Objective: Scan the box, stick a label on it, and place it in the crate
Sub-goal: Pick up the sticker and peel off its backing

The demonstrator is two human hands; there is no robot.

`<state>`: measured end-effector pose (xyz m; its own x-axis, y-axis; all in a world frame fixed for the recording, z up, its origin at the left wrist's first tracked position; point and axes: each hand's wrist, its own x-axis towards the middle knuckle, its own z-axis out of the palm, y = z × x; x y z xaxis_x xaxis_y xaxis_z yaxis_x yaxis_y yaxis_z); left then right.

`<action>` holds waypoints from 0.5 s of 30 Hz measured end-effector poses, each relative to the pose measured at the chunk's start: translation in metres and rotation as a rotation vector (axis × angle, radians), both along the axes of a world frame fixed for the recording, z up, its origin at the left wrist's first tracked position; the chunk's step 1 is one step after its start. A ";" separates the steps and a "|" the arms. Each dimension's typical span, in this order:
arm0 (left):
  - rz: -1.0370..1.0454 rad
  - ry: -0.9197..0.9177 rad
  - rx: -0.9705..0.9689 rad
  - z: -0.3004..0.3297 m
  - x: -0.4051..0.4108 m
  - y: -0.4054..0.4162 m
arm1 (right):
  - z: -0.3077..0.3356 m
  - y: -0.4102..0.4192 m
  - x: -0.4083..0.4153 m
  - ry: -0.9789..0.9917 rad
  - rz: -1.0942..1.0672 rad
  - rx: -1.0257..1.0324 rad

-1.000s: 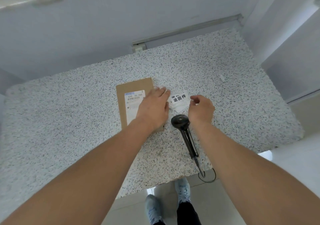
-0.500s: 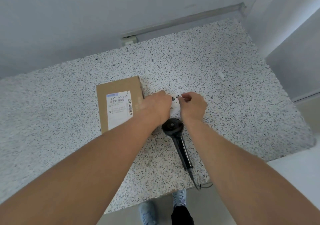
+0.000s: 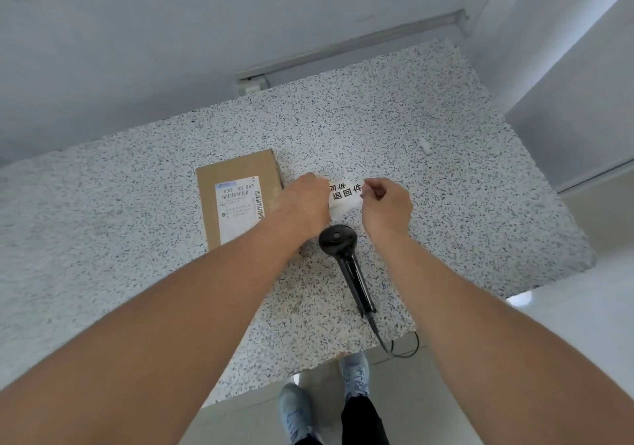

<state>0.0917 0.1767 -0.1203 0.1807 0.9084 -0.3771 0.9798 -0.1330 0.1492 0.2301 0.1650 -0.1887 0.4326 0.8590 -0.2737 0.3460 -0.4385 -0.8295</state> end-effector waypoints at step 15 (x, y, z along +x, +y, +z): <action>0.601 -0.855 -0.173 0.063 -0.056 -0.052 | 0.101 -0.055 -0.023 0.162 0.029 0.076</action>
